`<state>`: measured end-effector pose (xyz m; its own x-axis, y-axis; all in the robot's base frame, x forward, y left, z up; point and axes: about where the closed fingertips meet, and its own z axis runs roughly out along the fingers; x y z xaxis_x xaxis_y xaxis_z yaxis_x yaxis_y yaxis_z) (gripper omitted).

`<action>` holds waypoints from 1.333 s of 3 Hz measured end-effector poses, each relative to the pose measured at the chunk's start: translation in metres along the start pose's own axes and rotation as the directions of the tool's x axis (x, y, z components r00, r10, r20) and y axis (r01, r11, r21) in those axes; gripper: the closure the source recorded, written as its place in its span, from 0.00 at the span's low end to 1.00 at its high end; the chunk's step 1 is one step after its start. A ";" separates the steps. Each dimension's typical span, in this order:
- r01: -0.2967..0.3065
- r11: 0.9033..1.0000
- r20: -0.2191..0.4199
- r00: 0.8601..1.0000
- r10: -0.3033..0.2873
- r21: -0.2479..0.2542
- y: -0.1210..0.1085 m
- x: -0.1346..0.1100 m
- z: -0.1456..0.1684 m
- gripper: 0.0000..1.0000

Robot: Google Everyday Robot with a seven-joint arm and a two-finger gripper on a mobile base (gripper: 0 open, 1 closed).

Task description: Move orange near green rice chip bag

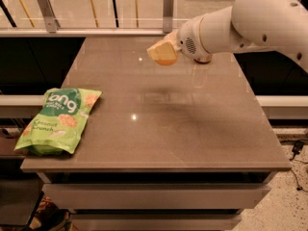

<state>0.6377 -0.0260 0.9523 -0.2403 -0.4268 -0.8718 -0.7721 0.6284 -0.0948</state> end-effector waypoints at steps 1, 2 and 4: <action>0.010 0.998 -0.012 1.000 -0.010 -0.064 0.028 0.008 0.003 1.00; 0.031 0.994 -0.034 0.999 -0.035 -0.109 0.062 0.010 0.018 1.00; 0.028 0.989 -0.032 0.999 -0.033 -0.145 0.109 0.022 0.052 1.00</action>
Offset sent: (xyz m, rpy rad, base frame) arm -0.0592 0.0801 -0.0431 -0.0487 0.0765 0.1601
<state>0.5785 0.0669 0.8982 -0.2333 -0.4683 -0.8522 -0.8559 0.5149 -0.0486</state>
